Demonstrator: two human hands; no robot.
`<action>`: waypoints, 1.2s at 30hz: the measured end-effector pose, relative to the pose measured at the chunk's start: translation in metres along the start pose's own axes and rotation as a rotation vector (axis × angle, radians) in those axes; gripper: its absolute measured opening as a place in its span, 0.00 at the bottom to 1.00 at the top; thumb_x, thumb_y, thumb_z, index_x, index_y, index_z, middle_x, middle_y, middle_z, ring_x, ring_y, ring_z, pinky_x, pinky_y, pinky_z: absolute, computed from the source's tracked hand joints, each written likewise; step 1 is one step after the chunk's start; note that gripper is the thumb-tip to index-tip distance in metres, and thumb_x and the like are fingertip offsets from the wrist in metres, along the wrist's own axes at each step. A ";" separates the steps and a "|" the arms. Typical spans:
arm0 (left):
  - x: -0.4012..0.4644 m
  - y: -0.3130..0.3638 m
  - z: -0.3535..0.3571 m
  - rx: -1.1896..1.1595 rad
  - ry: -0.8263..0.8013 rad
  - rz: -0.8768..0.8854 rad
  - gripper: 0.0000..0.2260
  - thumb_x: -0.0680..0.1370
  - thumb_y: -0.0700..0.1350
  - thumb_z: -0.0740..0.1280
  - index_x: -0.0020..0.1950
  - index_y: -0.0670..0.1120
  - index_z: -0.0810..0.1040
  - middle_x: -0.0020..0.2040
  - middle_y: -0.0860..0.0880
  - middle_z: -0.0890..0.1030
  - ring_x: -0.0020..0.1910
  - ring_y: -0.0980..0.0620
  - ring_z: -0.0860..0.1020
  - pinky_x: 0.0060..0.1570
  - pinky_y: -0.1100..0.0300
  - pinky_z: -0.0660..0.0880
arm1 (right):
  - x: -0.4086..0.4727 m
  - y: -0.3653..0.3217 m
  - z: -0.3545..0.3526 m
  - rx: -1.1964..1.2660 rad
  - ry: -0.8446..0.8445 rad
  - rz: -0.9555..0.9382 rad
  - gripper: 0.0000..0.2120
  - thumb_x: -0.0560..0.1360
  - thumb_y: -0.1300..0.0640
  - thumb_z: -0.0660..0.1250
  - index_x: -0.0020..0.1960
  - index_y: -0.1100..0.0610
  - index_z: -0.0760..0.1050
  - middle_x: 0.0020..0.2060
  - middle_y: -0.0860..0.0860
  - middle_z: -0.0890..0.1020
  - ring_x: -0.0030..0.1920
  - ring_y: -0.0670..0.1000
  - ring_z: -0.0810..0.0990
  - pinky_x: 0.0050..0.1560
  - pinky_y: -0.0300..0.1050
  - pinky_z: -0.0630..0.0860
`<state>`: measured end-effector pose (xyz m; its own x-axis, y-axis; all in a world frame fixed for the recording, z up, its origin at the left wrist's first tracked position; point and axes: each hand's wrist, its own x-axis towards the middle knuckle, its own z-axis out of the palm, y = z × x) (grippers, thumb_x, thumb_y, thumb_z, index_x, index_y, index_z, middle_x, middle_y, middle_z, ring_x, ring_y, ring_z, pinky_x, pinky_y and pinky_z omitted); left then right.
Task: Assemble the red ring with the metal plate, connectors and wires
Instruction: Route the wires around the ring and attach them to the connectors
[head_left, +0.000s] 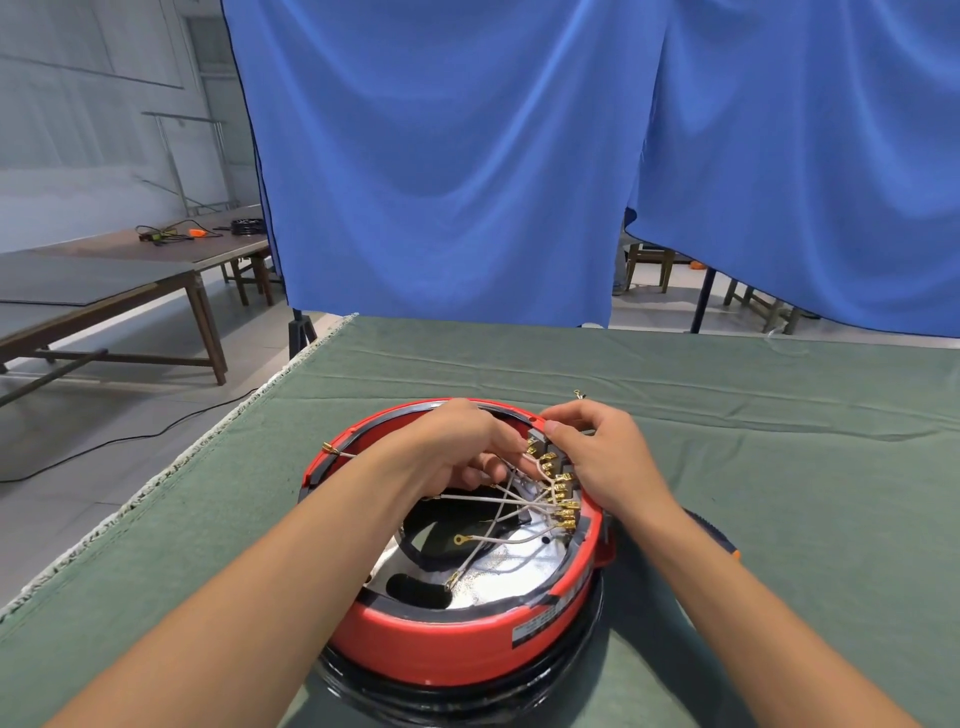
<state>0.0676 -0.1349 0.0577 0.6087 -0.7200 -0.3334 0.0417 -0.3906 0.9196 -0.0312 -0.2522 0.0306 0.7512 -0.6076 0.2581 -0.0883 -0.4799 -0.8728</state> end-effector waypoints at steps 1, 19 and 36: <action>0.000 0.000 0.000 -0.002 -0.003 0.003 0.03 0.77 0.36 0.64 0.44 0.39 0.76 0.33 0.46 0.84 0.21 0.57 0.71 0.17 0.68 0.60 | 0.000 0.000 0.000 -0.001 0.003 -0.001 0.04 0.76 0.58 0.67 0.48 0.54 0.80 0.40 0.46 0.81 0.46 0.48 0.79 0.49 0.44 0.75; -0.004 0.005 0.005 0.200 0.252 0.082 0.03 0.75 0.40 0.66 0.43 0.40 0.76 0.30 0.46 0.71 0.15 0.58 0.63 0.18 0.70 0.57 | 0.002 0.002 -0.001 -0.009 0.023 -0.003 0.04 0.76 0.57 0.67 0.47 0.54 0.81 0.41 0.46 0.82 0.45 0.48 0.80 0.46 0.42 0.74; -0.035 0.006 0.027 0.720 0.304 0.395 0.04 0.73 0.46 0.69 0.40 0.50 0.82 0.38 0.50 0.82 0.41 0.49 0.79 0.43 0.55 0.76 | 0.005 0.007 0.002 0.060 0.018 -0.004 0.03 0.74 0.59 0.69 0.45 0.54 0.81 0.38 0.46 0.82 0.43 0.47 0.79 0.46 0.41 0.73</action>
<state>0.0253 -0.1279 0.0687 0.6620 -0.7352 0.1461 -0.6649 -0.4860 0.5672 -0.0268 -0.2574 0.0245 0.7395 -0.6172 0.2687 -0.0458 -0.4443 -0.8947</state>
